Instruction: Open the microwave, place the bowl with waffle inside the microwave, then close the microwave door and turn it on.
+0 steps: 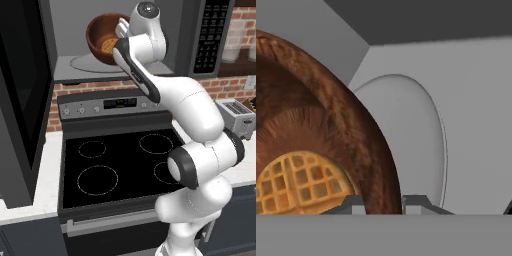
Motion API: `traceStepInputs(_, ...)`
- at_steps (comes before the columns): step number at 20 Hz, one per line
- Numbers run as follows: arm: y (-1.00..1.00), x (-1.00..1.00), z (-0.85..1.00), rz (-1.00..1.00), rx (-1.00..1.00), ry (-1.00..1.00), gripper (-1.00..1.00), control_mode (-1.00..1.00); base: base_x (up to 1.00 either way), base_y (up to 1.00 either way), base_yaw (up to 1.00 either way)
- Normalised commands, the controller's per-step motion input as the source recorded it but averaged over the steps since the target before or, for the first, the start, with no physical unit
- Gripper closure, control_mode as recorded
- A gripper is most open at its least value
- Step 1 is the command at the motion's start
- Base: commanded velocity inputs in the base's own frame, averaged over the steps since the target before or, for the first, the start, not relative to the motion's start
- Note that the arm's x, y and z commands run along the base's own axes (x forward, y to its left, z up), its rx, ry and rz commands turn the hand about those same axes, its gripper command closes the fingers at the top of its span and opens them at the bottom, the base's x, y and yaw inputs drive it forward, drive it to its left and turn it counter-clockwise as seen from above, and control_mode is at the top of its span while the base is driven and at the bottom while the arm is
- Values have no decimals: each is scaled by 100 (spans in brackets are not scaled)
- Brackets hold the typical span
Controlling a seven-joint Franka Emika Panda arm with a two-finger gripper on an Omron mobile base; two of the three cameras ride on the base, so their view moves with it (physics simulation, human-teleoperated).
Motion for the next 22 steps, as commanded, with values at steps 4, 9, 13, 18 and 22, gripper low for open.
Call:
traceStepInputs(4, 0, 33, -26, 0, 0, -4, 100, -100, 0, 0, 0)
traceStepInputs(9, 0, 65, -33, 0, 0, 1, 100, -100, 0, 0, 0)
traceStepInputs(13, 0, 79, -20, 0, 0, 2, 100, -100, 0, 0, 0)
traceStepInputs(18, 0, 53, -3, 0, 0, -1, -100, -100, 0, 0, 0)
traceStepInputs(22, 0, 5, 0, 0, 0, -18, -100, -100, 0, 0, 0)
